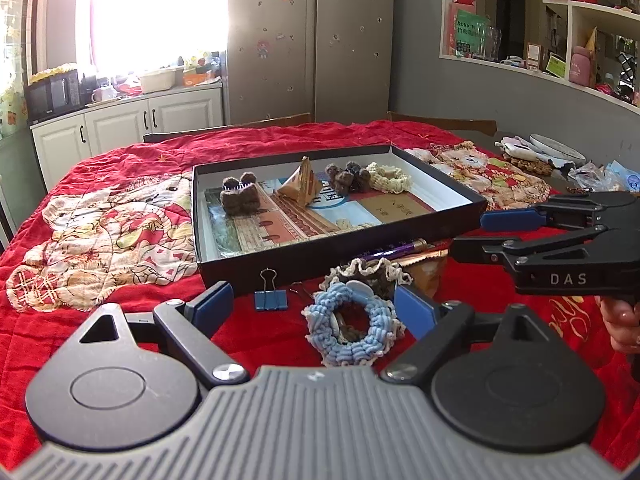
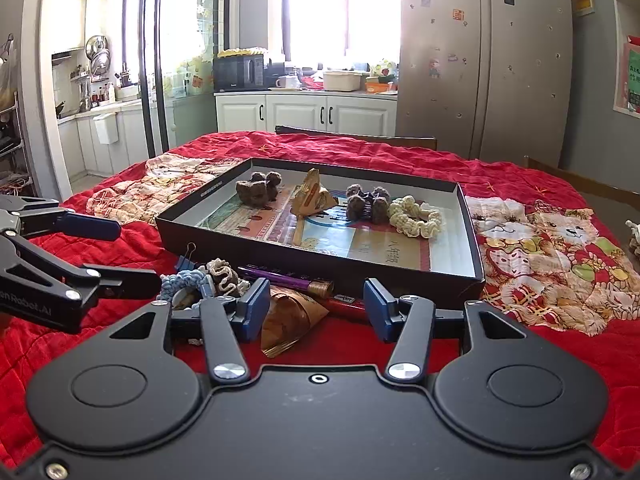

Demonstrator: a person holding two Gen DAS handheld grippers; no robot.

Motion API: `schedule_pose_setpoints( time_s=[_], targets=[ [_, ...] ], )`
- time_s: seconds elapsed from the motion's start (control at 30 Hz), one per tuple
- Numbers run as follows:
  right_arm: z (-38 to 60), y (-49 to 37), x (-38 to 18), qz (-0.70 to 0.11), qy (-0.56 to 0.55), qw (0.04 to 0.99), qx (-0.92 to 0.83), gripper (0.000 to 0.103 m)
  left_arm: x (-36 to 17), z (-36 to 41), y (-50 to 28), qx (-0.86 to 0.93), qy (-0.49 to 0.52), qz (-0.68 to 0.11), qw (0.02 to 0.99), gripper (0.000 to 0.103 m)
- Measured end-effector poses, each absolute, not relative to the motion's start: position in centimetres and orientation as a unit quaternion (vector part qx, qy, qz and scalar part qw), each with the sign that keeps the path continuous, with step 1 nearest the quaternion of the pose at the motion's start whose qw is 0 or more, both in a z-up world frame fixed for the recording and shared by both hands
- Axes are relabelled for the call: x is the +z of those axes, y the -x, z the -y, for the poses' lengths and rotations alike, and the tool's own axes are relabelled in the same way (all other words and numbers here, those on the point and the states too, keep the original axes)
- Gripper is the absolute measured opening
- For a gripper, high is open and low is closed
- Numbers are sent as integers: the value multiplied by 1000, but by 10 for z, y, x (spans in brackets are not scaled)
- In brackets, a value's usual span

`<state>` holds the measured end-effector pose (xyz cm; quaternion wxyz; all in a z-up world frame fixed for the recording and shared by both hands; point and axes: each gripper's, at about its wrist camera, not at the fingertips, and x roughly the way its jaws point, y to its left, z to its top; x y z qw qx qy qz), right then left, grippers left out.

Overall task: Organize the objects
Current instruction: 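Withdraw both grippers from the box toward the blue scrunchie and paper packet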

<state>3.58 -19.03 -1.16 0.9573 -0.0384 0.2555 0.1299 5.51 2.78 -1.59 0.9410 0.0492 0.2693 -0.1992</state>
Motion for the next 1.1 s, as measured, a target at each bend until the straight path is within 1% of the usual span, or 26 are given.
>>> schedule_pose_setpoints(
  time_s=[0.5, 0.77, 1.0, 1.1],
  targets=[
    [187, -37, -14, -260, 44, 955, 134, 51, -28, -25, -61, -202, -49, -281, 937, 91],
    [186, -36, -14, -260, 44, 955, 135, 51, -30, -25, -61, -205, -49, -290, 934, 79],
    [185, -36, -15, -260, 45, 955, 135, 51, -31, -25, -63, -206, -45, -295, 932, 70],
    [185, -36, -14, -260, 45, 955, 135, 51, -31, -26, -63, -207, -44, -297, 931, 65]
  ],
)
